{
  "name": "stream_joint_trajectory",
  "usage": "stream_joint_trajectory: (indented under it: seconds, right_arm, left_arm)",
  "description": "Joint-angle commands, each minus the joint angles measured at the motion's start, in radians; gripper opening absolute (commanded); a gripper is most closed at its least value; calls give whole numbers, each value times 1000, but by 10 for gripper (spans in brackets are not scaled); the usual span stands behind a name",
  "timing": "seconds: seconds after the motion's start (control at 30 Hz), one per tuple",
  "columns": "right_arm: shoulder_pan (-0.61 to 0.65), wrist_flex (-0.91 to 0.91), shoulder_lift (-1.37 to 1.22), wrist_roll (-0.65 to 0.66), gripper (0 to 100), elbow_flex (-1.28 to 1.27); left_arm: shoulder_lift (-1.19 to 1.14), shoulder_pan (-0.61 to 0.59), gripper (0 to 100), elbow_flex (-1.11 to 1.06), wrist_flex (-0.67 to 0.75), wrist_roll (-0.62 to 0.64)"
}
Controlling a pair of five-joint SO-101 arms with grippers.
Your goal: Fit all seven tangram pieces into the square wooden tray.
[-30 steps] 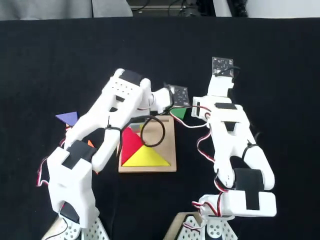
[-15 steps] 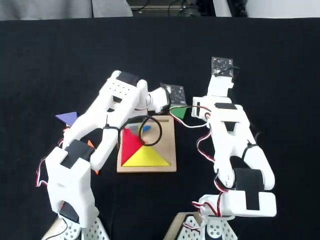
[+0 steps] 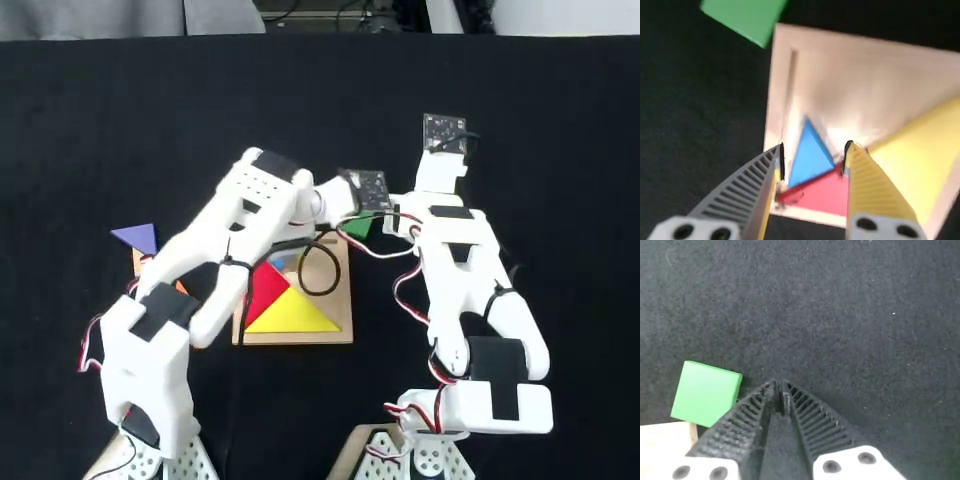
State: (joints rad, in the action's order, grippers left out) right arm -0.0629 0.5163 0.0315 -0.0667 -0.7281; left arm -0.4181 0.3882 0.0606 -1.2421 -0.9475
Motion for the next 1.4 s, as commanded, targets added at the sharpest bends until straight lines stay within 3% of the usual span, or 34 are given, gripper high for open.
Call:
stream_joint_trajectory:
  seconds: [0.0,0.47,0.87,1.1,1.37]
  right_arm:
    - [-3,-20,45,8,11,21]
    - [-3,-20,45,8,11,21]
    - [-3,-20,45,8,11,21]
    - [12,-20,45,8,11,21]
    - [12,-20,45,8,11,21]
  left_arm:
    - [-49,2,212,13,71,20]
    - [-26,-120,209,5,66,12]
    - [-23,-131,209,10,55,11]
    - [-23,-122,211,150,-92,20]
    - [-23,-119,209,487,-374,91]
